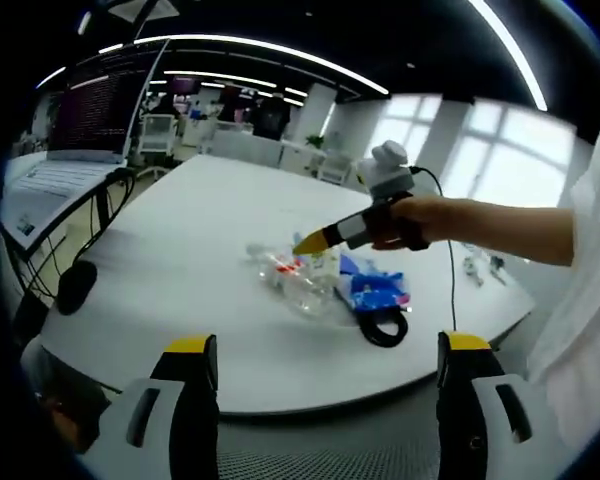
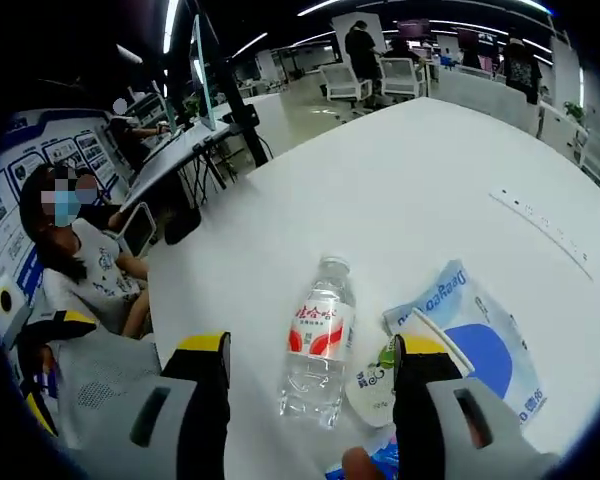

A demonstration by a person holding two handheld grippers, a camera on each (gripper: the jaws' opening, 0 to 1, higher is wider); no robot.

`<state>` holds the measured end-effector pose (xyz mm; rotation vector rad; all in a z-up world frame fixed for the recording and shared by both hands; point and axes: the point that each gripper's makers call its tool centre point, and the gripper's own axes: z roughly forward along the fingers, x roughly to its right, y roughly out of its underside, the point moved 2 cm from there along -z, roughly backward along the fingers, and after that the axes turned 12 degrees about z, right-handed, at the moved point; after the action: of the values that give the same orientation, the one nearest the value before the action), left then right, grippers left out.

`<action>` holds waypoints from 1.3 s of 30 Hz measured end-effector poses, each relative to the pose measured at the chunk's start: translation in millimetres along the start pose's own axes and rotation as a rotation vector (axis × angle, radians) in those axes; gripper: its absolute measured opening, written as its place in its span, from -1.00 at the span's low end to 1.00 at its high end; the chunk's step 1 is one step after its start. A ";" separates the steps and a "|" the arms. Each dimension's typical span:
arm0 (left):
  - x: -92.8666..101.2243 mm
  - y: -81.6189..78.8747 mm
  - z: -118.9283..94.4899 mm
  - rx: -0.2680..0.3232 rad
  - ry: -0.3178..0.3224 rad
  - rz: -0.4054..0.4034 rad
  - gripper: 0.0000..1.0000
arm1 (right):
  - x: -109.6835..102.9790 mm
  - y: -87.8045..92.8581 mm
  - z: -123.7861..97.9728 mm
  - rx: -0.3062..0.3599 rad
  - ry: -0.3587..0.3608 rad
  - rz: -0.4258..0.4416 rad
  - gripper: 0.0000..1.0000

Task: Arrange the tabletop items into an orderly group along one side of the table until the central work area is clear of visible clutter.

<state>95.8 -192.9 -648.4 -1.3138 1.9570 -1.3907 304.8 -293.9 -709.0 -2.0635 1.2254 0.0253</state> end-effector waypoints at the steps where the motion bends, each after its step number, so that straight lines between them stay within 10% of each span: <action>1: -0.2 0.4 -0.1 0.000 0.000 -0.003 0.74 | -2.8 -0.7 0.8 -0.003 -0.001 -0.006 0.28; 14: 3.1 -0.1 4.2 -0.007 0.021 0.002 0.75 | -19.5 4.6 35.3 -0.073 0.010 -0.034 0.28; 39: 3.3 7.7 7.6 -0.033 0.020 -0.015 0.78 | 10.9 1.2 82.3 -0.149 0.134 0.018 0.30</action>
<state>96.4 -199.1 -657.8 -1.3365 1.9953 -1.3897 336.9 -253.9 -774.2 -2.2125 1.3589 -0.0138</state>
